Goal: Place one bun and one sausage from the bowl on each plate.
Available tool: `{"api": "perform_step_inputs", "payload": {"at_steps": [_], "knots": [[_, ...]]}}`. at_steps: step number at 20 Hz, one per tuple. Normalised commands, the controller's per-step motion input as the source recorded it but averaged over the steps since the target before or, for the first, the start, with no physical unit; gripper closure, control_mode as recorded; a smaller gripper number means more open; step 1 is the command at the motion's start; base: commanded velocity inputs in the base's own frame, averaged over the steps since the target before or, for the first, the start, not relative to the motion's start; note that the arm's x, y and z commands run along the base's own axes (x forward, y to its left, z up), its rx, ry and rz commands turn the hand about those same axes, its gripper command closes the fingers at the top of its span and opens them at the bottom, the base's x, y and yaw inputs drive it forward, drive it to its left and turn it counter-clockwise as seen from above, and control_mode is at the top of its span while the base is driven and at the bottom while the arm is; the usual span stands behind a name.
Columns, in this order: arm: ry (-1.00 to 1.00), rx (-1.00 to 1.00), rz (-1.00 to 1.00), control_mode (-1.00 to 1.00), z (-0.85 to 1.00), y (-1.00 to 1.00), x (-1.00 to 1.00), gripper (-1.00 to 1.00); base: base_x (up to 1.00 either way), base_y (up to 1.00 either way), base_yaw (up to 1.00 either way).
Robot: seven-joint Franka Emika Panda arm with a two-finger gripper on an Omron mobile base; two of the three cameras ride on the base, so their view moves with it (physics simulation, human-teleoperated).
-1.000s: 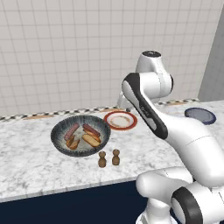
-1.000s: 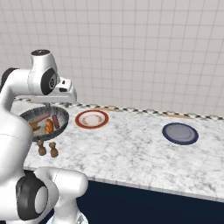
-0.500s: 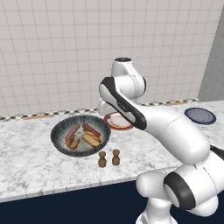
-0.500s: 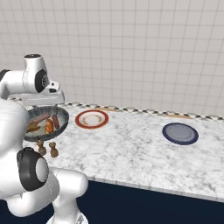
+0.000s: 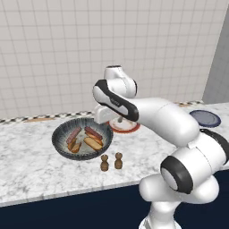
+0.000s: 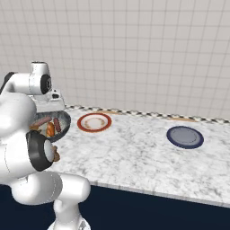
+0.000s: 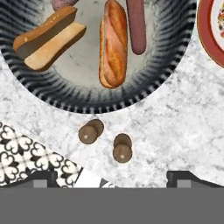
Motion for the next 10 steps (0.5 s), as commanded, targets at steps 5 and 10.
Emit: {"api": "perform_step_inputs", "payload": {"at_steps": [5, 10], "knots": [[0.04, 0.0, 0.07, -1.0, -0.21, 0.22, 0.04, -1.0, 0.0, 0.0, 0.0], [0.0, 0.0, 0.02, -1.0, -0.49, 0.42, 0.5, -1.0, 0.0, 0.0, 0.0]]}}
